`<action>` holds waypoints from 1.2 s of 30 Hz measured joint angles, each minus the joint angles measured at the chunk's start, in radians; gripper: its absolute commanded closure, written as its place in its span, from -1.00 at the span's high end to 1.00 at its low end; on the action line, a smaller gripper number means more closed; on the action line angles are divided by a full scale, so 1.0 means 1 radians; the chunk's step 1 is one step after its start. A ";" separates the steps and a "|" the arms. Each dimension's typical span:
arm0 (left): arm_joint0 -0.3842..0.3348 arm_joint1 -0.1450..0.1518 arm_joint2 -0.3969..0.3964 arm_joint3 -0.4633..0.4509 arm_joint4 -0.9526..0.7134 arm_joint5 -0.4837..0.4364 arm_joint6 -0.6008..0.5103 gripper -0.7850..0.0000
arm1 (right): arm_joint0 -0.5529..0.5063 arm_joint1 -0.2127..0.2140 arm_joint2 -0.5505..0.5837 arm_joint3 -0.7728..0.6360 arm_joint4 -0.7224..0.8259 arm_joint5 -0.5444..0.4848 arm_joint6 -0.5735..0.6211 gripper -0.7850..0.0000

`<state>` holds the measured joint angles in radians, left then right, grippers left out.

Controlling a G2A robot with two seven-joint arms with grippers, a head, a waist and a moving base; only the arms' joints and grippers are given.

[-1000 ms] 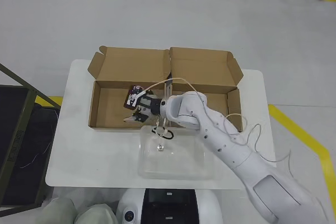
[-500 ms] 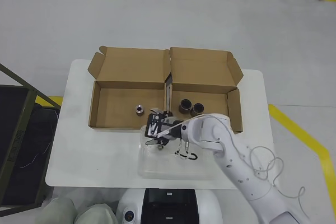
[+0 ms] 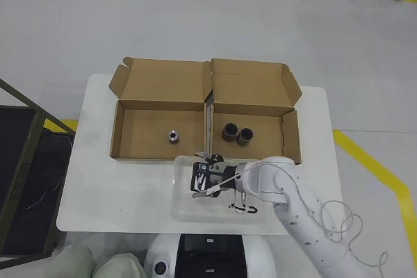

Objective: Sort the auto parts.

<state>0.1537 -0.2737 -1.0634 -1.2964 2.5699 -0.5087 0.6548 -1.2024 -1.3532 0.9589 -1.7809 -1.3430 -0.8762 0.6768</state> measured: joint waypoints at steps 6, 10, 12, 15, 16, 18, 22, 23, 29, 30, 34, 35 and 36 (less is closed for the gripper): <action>0.000 0.000 0.000 0.000 0.000 0.000 0.000 1.00 | 0.023 -0.003 -0.065 0.045 -0.057 0.025 0.003 1.00; 0.000 0.000 0.000 0.000 0.000 0.000 0.000 1.00 | 0.042 -0.007 -0.101 0.076 -0.060 0.039 -0.017 0.99; 0.000 0.000 0.000 0.000 0.000 0.000 0.000 1.00 | 0.049 -0.008 -0.113 0.090 -0.057 0.043 -0.021 0.94; 0.000 0.000 0.000 0.000 0.000 0.000 0.000 1.00 | 0.058 -0.008 -0.120 0.111 -0.052 0.051 -0.021 0.84; 0.000 0.000 0.000 0.000 0.000 0.000 0.000 1.00 | 0.060 -0.008 -0.121 0.115 -0.051 0.053 -0.021 0.78; 0.000 0.000 0.000 0.000 0.000 0.000 0.000 1.00 | 0.063 -0.006 -0.122 0.123 -0.050 0.059 -0.020 0.74; 0.000 0.000 0.000 0.000 0.000 0.000 0.000 1.00 | 0.065 -0.003 -0.124 0.137 -0.051 0.067 -0.014 0.67; 0.000 0.000 0.000 0.000 0.000 0.000 0.000 1.00 | 0.066 -0.003 -0.125 0.143 -0.049 0.067 -0.014 0.67; 0.000 0.000 0.000 0.000 0.000 0.000 0.000 1.00 | 0.083 -0.001 -0.130 0.190 -0.037 0.080 -0.013 0.49; 0.000 0.000 0.000 0.000 0.000 0.000 0.000 1.00 | 0.086 -0.001 -0.133 0.196 -0.036 0.082 -0.010 0.44; 0.000 0.000 0.000 0.000 0.000 0.000 0.000 1.00 | 0.098 -0.003 -0.149 0.226 -0.029 0.081 -0.003 0.25; 0.000 0.000 0.000 0.000 0.000 0.000 0.000 1.00 | 0.101 -0.003 -0.152 0.234 -0.026 0.082 -0.003 0.20; 0.000 0.000 0.000 0.000 0.000 0.000 0.000 1.00 | 0.106 -0.004 -0.157 0.244 -0.022 0.082 -0.004 0.08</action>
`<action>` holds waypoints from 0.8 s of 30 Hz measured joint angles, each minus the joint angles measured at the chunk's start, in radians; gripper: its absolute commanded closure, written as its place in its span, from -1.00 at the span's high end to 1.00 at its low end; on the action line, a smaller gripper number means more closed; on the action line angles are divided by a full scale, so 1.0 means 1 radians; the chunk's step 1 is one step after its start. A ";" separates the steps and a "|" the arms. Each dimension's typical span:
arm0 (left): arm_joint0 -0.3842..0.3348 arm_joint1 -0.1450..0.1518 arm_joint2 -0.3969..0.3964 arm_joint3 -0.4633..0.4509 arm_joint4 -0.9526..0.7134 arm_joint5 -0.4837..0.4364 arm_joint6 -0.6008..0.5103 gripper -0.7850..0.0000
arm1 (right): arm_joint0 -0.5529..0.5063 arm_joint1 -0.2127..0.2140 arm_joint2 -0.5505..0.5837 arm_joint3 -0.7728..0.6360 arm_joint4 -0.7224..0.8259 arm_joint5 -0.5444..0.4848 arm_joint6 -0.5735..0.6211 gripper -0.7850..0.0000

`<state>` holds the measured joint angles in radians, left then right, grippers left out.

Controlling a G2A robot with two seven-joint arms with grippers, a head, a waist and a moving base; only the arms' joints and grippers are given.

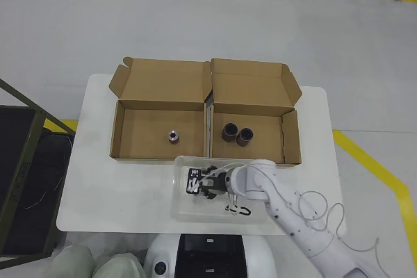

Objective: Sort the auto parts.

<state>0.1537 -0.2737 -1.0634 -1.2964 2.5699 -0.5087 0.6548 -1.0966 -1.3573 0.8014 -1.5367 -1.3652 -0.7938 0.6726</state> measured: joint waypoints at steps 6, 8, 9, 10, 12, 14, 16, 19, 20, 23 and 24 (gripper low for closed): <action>0.000 0.000 0.000 0.000 0.000 0.000 0.000 1.00 | 0.022 -0.005 -0.026 0.042 0.005 0.008 -0.007 -0.30; 0.000 0.000 0.000 0.000 0.000 0.000 0.000 1.00 | 0.026 -0.005 -0.031 0.048 0.005 0.013 -0.008 -0.51; 0.000 0.000 0.000 0.000 0.000 0.000 0.000 1.00 | 0.027 -0.005 -0.032 0.050 0.005 0.015 -0.009 -0.68; 0.000 0.000 0.000 0.000 0.000 0.000 0.000 1.00 | 0.028 -0.005 -0.032 0.051 0.008 0.017 -0.011 -0.81; 0.000 0.000 0.000 0.000 0.000 0.000 0.000 1.00 | 0.027 -0.003 -0.028 0.047 0.018 0.017 -0.016 -1.00; 0.000 0.000 0.000 0.000 0.000 0.000 0.000 1.00 | 0.026 -0.001 -0.025 0.039 0.028 0.014 -0.016 -1.00; 0.000 0.000 0.000 0.000 0.000 0.000 0.000 1.00 | 0.024 0.001 -0.022 0.030 0.038 0.004 -0.016 -1.00; 0.000 0.000 0.000 0.000 0.000 0.000 0.000 1.00 | 0.023 0.006 -0.015 0.008 0.053 -0.015 -0.029 -1.00; 0.000 0.000 0.000 0.000 0.000 0.000 0.000 1.00 | 0.021 0.008 -0.012 -0.008 0.058 -0.020 -0.028 -1.00; 0.000 0.000 0.000 0.000 0.000 0.000 0.000 1.00 | 0.008 0.015 0.000 -0.080 0.077 -0.025 -0.008 -1.00; 0.000 0.000 0.000 0.000 0.000 0.000 0.000 1.00 | 0.001 0.018 0.006 -0.109 0.087 -0.025 -0.001 -1.00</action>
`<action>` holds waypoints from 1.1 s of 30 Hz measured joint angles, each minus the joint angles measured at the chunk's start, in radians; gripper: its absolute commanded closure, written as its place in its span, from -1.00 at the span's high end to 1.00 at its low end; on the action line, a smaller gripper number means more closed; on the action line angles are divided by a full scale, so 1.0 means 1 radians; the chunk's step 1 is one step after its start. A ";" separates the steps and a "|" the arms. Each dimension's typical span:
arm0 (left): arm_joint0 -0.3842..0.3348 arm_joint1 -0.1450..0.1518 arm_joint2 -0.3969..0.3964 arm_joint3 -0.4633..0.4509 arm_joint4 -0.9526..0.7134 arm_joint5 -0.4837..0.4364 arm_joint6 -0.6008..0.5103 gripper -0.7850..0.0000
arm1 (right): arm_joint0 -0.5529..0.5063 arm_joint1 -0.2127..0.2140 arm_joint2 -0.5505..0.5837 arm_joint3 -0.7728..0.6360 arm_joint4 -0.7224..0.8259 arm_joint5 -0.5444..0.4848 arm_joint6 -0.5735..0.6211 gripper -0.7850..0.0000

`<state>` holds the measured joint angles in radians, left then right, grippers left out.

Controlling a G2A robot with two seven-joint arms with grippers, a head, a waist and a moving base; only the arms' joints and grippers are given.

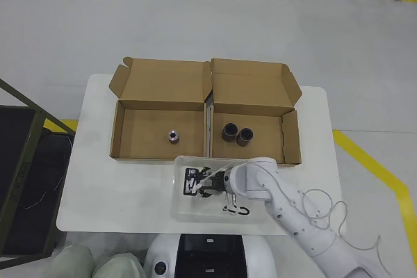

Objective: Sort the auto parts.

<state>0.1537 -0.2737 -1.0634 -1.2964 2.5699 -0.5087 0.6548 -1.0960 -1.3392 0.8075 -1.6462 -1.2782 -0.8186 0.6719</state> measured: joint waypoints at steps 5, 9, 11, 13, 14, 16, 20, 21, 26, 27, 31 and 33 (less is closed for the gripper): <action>0.000 0.000 0.000 0.000 0.000 0.000 0.000 1.00 | -0.015 0.009 0.023 -0.090 0.031 0.007 -0.002 -1.00; 0.000 0.000 0.000 0.000 0.000 0.000 0.000 1.00 | -0.016 0.016 0.046 -0.115 0.082 -0.010 -0.047 -1.00; 0.000 0.000 0.000 0.000 0.000 0.000 0.000 1.00 | -0.008 0.017 0.050 -0.117 0.096 -0.017 -0.059 -1.00; 0.000 0.000 0.000 0.000 0.000 0.000 0.000 1.00 | 0.006 0.015 0.050 -0.114 0.121 -0.018 -0.088 -1.00; 0.000 0.000 0.000 0.000 0.000 0.000 0.000 1.00 | 0.013 0.013 0.049 -0.110 0.137 -0.018 -0.107 -1.00; 0.000 0.000 0.000 0.000 0.000 0.000 0.000 1.00 | 0.035 0.008 0.045 -0.095 0.169 -0.013 -0.156 -1.00; 0.000 0.000 0.000 0.000 0.000 0.000 0.000 1.00 | 0.089 -0.007 0.035 -0.074 0.168 0.057 -0.247 -1.00; 0.000 0.000 0.000 0.000 0.000 0.000 0.000 1.00 | 0.102 -0.013 0.034 -0.070 0.167 0.091 -0.286 -1.00; 0.000 0.000 0.000 0.000 0.000 0.000 0.000 1.00 | 0.143 -0.027 0.039 -0.042 0.166 0.165 -0.431 -1.00; 0.000 0.000 0.000 0.000 0.000 0.000 0.000 1.00 | 0.153 -0.030 0.038 -0.038 0.174 0.160 -0.455 -1.00; 0.000 0.000 0.000 0.000 0.000 0.000 0.000 1.00 | 0.187 -0.036 0.031 -0.024 0.206 0.106 -0.512 -1.00; 0.000 0.000 0.000 0.000 0.000 0.000 0.000 1.00 | 0.202 -0.039 0.031 -0.022 0.213 0.081 -0.537 -1.00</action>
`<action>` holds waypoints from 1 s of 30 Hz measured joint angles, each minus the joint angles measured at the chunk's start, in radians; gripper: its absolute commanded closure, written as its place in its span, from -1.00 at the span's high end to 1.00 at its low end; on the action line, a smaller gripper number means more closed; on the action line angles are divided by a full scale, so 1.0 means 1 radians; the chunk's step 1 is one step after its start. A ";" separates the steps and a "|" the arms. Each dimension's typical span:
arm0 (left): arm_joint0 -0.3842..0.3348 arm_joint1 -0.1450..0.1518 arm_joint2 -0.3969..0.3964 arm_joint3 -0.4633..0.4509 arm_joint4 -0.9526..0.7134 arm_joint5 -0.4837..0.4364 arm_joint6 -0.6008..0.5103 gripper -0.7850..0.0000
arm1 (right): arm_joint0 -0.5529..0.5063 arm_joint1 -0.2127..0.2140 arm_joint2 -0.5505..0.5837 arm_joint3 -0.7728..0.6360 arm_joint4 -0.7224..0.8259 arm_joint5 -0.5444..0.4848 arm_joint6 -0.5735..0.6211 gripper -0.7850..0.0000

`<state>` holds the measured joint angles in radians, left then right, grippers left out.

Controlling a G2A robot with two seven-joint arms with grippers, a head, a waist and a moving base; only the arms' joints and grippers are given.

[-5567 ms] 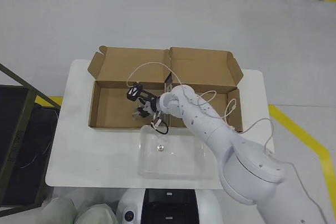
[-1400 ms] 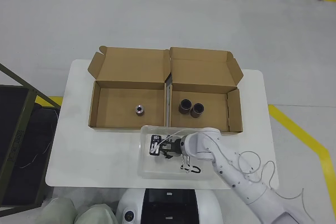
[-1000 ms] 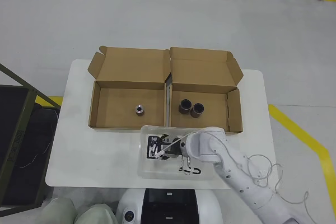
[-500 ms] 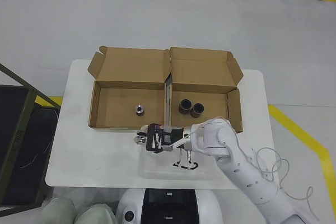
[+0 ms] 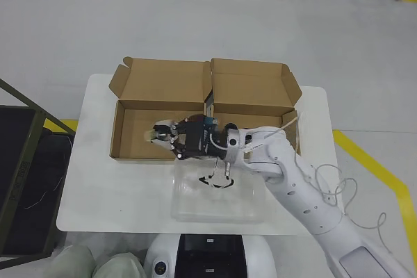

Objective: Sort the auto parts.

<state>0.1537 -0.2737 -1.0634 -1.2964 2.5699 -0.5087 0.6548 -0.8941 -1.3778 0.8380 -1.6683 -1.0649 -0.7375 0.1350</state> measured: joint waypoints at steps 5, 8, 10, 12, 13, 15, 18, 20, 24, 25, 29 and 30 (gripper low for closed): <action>0.000 0.000 0.000 0.000 0.000 0.000 0.000 1.00 | 0.016 -0.002 0.009 0.002 -0.001 -0.040 -0.064 -1.00; 0.000 0.000 0.000 0.000 0.000 0.000 0.000 1.00 | 0.020 -0.002 0.012 0.003 -0.016 -0.046 -0.082 -1.00; 0.000 0.000 0.000 0.000 0.000 0.000 0.000 1.00 | 0.021 -0.003 0.013 0.001 -0.027 -0.048 -0.095 -1.00; 0.000 0.000 0.000 0.000 0.000 0.000 0.000 1.00 | 0.021 -0.003 0.014 -0.003 -0.039 -0.052 -0.110 -1.00; 0.000 0.000 0.000 0.000 0.000 0.000 0.000 1.00 | 0.021 -0.003 0.015 -0.006 -0.045 -0.054 -0.117 -1.00; 0.000 0.000 0.000 0.000 0.000 0.000 0.000 1.00 | 0.021 -0.003 0.018 -0.014 -0.062 -0.058 -0.133 -1.00; 0.000 0.000 0.000 0.000 0.000 0.000 0.000 1.00 | 0.019 -0.001 0.025 -0.028 -0.086 -0.063 -0.152 -1.00; 0.000 0.000 0.000 0.000 0.000 0.000 0.000 1.00 | 0.017 0.000 0.028 -0.034 -0.097 -0.066 -0.160 -1.00; 0.000 0.000 0.000 0.000 0.000 0.000 0.000 1.00 | 0.016 0.002 0.040 -0.048 -0.112 -0.070 -0.173 -1.00; 0.000 0.000 0.000 0.000 0.000 0.000 0.000 1.00 | 0.016 0.002 0.043 -0.050 -0.115 -0.071 -0.173 -1.00; 0.000 0.000 0.000 0.000 0.000 0.000 0.000 1.00 | 0.023 0.003 0.049 -0.037 -0.114 -0.062 -0.146 -1.00; 0.000 0.000 0.000 0.000 0.000 0.000 0.000 1.00 | 0.029 0.001 0.048 -0.021 -0.100 -0.048 -0.124 -1.00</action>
<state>0.1537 -0.2737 -1.0634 -1.2964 2.5699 -0.5087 0.6548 -0.8651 -1.3767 0.8863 -1.6897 -1.1654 -0.7860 0.0113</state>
